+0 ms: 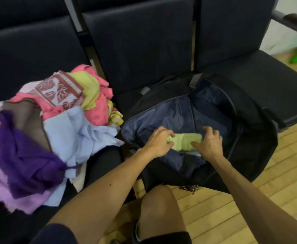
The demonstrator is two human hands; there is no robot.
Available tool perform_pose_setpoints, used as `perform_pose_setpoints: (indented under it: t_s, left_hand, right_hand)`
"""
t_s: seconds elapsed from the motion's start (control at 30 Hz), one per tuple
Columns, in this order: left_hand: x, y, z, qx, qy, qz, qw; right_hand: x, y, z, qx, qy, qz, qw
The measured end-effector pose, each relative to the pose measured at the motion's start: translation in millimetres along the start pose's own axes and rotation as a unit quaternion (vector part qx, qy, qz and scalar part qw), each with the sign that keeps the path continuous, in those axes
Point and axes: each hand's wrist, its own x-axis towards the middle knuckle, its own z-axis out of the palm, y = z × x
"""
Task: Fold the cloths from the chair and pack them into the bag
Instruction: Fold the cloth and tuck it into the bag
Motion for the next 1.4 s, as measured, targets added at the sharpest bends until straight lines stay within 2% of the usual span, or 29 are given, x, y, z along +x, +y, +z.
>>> perform_pose_setpoints:
  t_s: [0.07, 0.13, 0.27, 0.37, 0.47, 0.67, 0.73, 0.83, 0.93, 1.1, 1.23, 1.4]
  left_hand:
    - [-20.1, -1.3, -28.4, -0.014, 0.019, 0.033, 0.999]
    - [-58.9, -12.7, -57.4, -0.042, 0.053, 0.044, 0.997]
    - [-152.4, -44.7, -85.7, -0.069, 0.142, 0.018, 0.987]
    - [-209.2, -92.6, -92.4, 0.039, 0.124, -0.044, 0.991]
    - [-234.7, -132.4, -107.5, 0.177, 0.082, -0.122, 0.973]
    - [-259.1, -181.9, -138.4, 0.298, 0.147, -0.175, 0.927]
    - [-272.9, -198.6, -140.9, 0.298, 0.191, -0.190, 0.916]
    - [-286.0, -224.5, -143.1, 0.309, 0.211, -0.234, 0.897]
    - [-289.5, -239.6, -149.3, 0.246, 0.209, -0.282, 0.903]
    - [-288.3, -253.2, -146.2, 0.193, 0.209, -0.270, 0.920]
    - [-287.7, -249.3, -143.2, 0.180, 0.227, -0.263, 0.920]
    - [-296.4, -214.3, -161.6, 0.171, 0.330, -0.211, 0.904]
  right_hand:
    - [-15.0, -15.3, -6.5, 0.056, 0.048, -0.005, 0.997]
    - [-42.4, -42.5, -3.0, 0.111, 0.049, -0.053, 0.991]
    - [-105.4, -104.9, 23.3, 0.247, -0.026, -0.141, 0.958]
    - [-141.9, -148.8, 63.4, 0.320, -0.105, -0.177, 0.925]
    - [-161.0, -188.9, 100.7, 0.296, -0.166, -0.182, 0.923]
    - [-184.5, -255.1, 167.6, 0.215, -0.235, -0.201, 0.926]
    - [-192.0, -273.2, 186.0, 0.183, -0.241, -0.228, 0.925]
    - [-194.4, -297.2, 203.9, 0.116, -0.228, -0.257, 0.932]
    - [-187.4, -310.7, 218.2, 0.054, -0.189, -0.247, 0.949]
    - [-186.9, -319.1, 222.0, -0.009, -0.170, -0.293, 0.941]
    - [-194.1, -319.2, 212.1, 0.017, -0.142, -0.337, 0.931]
    - [-216.5, -339.1, 165.2, 0.066, -0.157, -0.382, 0.908]
